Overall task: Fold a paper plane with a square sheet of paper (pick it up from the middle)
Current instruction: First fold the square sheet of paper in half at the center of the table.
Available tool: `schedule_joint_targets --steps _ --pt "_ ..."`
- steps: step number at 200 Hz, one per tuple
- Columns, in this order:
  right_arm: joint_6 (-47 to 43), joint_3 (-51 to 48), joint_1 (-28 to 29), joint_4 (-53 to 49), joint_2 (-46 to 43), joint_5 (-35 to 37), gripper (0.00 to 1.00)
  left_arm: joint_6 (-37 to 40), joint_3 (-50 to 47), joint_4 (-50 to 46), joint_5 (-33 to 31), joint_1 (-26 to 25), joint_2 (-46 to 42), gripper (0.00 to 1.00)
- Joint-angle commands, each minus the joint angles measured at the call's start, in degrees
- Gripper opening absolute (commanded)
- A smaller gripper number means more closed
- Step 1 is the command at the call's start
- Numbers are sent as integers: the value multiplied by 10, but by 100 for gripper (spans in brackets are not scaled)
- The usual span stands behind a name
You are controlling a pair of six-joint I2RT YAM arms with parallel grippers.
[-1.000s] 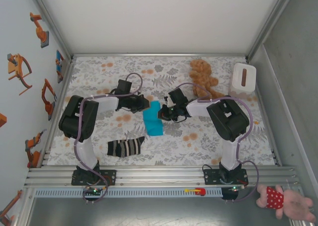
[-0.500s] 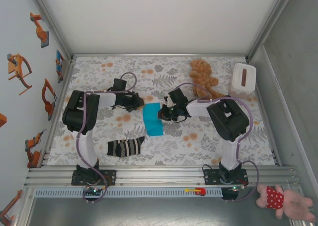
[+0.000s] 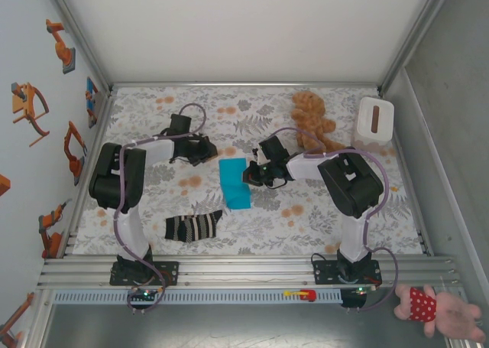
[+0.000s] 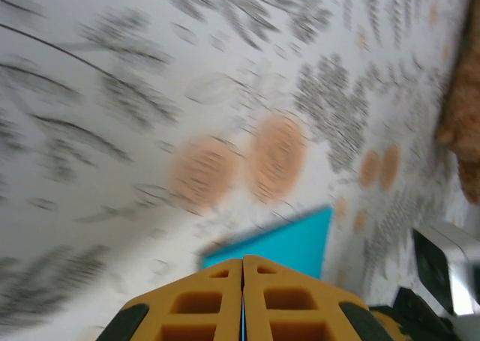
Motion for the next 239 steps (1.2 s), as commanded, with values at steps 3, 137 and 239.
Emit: schedule_joint_targets --steps 3,137,239 --pt "-5 -68 -1 -168 101 154 0 -16 -8 10 20 -26 1 9" --pt "-2 -69 -2 -161 104 162 0 34 101 -100 -64 12 63 8" --pt "-15 -46 -2 -169 115 160 0 -29 -51 -76 37 -84 -92 9"
